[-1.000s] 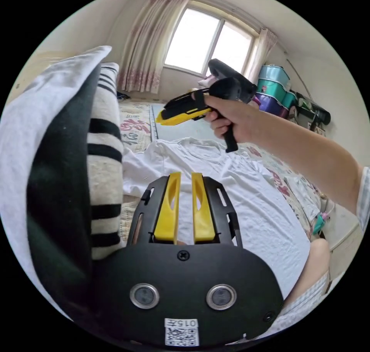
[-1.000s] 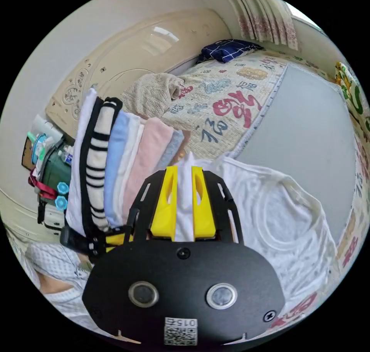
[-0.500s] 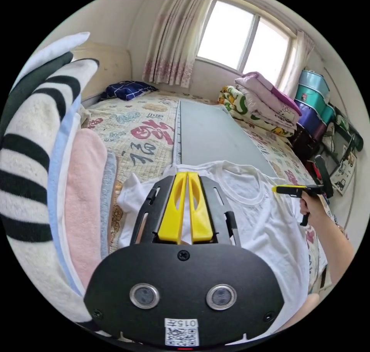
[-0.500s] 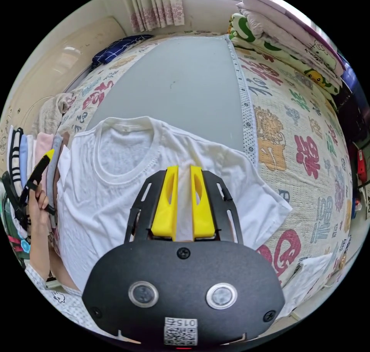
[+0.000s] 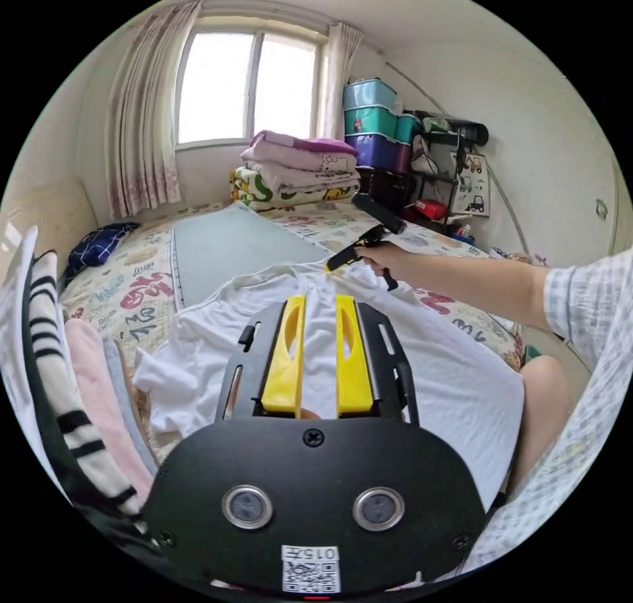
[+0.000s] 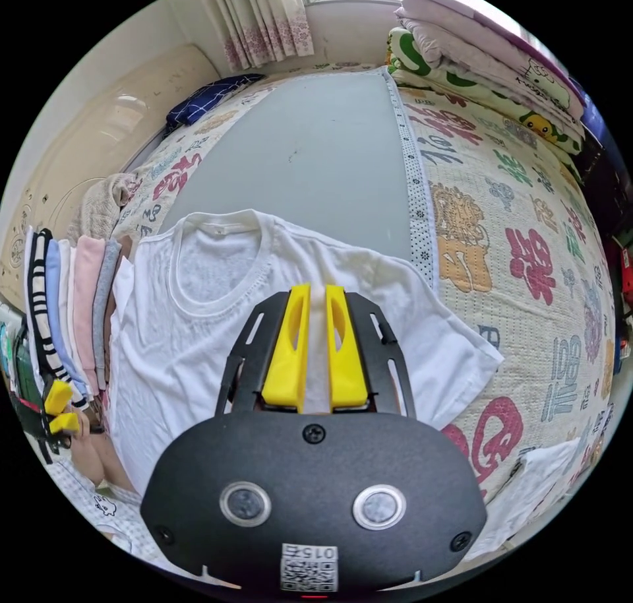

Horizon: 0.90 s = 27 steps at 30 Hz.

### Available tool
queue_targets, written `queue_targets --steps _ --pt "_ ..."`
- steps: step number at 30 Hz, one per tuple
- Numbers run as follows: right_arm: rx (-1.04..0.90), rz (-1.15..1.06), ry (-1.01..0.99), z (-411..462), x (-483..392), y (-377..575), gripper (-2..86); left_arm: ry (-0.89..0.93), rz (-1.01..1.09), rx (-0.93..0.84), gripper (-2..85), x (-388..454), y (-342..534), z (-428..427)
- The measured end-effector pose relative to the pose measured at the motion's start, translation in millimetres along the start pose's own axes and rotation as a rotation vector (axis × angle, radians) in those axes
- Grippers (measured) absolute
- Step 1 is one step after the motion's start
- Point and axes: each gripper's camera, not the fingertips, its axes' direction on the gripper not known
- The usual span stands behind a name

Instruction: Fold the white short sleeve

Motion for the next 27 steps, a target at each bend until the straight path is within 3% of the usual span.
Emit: queue_targets --steps 4,8,14,21,24,27 --pt "-0.015 0.011 0.005 -18 -2 -1 4.7 -0.108 -0.216 -0.199 6.1 -119 -48 133" --pt "-0.010 0.020 0.052 -40 2 -1 0.9 -0.267 -0.173 -0.400 3.2 -175 -67 228" --pt "-0.010 0.022 0.127 -82 6 5 -0.7 -0.316 -0.184 -0.448 -0.4 -216 -79 283" --pt "-0.058 0.038 0.175 -143 9 18 -0.1 -0.357 -0.196 -0.485 0.1 -234 -72 300" --pt "-0.052 0.023 0.131 -195 11 50 1.0 -0.285 -0.300 -0.393 1.7 -231 -53 253" --pt "0.032 -0.069 0.012 -277 6 116 3.3 -0.101 -0.377 -0.214 4.3 -200 -11 158"
